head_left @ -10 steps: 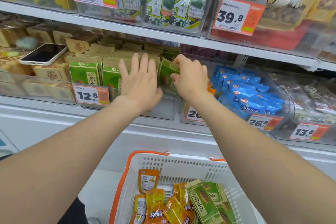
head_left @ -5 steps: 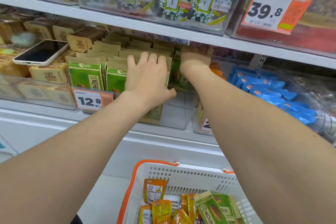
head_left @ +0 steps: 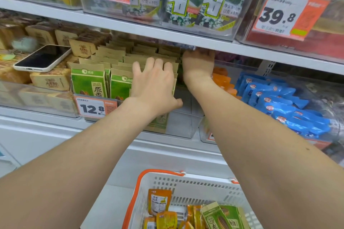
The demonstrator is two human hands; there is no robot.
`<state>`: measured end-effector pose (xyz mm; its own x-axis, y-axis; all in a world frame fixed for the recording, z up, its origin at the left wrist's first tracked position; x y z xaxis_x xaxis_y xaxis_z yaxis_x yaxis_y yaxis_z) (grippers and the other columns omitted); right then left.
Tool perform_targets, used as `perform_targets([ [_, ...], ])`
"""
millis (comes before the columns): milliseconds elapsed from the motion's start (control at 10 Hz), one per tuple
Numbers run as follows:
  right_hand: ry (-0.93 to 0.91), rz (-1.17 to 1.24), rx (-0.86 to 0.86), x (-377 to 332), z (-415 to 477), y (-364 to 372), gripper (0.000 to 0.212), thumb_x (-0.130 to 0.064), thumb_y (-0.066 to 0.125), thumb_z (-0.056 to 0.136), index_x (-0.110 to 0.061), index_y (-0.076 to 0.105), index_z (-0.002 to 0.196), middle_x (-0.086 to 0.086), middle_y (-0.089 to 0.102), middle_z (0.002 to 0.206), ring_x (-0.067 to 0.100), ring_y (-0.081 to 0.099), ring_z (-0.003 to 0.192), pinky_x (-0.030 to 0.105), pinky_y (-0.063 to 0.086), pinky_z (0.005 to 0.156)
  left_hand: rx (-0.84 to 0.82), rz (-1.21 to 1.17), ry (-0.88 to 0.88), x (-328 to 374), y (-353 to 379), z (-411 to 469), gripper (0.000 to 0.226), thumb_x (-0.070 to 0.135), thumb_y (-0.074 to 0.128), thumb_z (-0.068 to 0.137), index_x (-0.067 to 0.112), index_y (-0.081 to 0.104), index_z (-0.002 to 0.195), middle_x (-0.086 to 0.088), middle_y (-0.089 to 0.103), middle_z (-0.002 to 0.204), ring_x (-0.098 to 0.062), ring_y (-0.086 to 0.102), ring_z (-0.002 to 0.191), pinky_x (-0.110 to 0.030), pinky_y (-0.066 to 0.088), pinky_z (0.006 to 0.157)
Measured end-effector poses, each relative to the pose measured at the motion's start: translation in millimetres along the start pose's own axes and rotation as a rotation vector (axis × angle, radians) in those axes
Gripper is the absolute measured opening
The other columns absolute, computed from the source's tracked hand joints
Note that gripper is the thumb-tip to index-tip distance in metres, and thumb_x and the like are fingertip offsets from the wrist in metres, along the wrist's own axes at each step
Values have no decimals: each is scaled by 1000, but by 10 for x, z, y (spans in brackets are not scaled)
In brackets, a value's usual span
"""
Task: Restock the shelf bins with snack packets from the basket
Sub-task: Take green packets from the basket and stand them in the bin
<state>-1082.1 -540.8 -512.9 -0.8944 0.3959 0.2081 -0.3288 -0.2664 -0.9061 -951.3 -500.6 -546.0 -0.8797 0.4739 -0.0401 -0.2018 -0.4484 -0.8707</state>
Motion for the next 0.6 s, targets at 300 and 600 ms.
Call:
perform_targets([
  [300,-287,-431,-340,-82,-128,546,76,-35,66,93,-23,31,158,16,29,161,38,26,150,54,24,118,-74,-32,24,8,-42,-24,87,76,67,70,14,51,130,-11,53,135,-35,42,130,-55,34,106],
  [600,-226,-398,-422,-79,141,921,97,-52,47,98,-21,-17,163,10,-13,173,36,-5,158,53,-16,123,-117,-48,31,5,-68,-65,88,71,70,72,15,47,135,-12,48,140,-38,39,133,-56,32,110],
])
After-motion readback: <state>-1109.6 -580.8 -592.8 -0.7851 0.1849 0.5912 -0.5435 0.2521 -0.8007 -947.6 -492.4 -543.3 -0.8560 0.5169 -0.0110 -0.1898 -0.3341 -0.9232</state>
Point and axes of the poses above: each hand's wrist, its own z-axis towards the middle knuckle, its own y-axis out of the palm, x = y × z, the point moved 6 cm from there along z, towards the middle knuckle
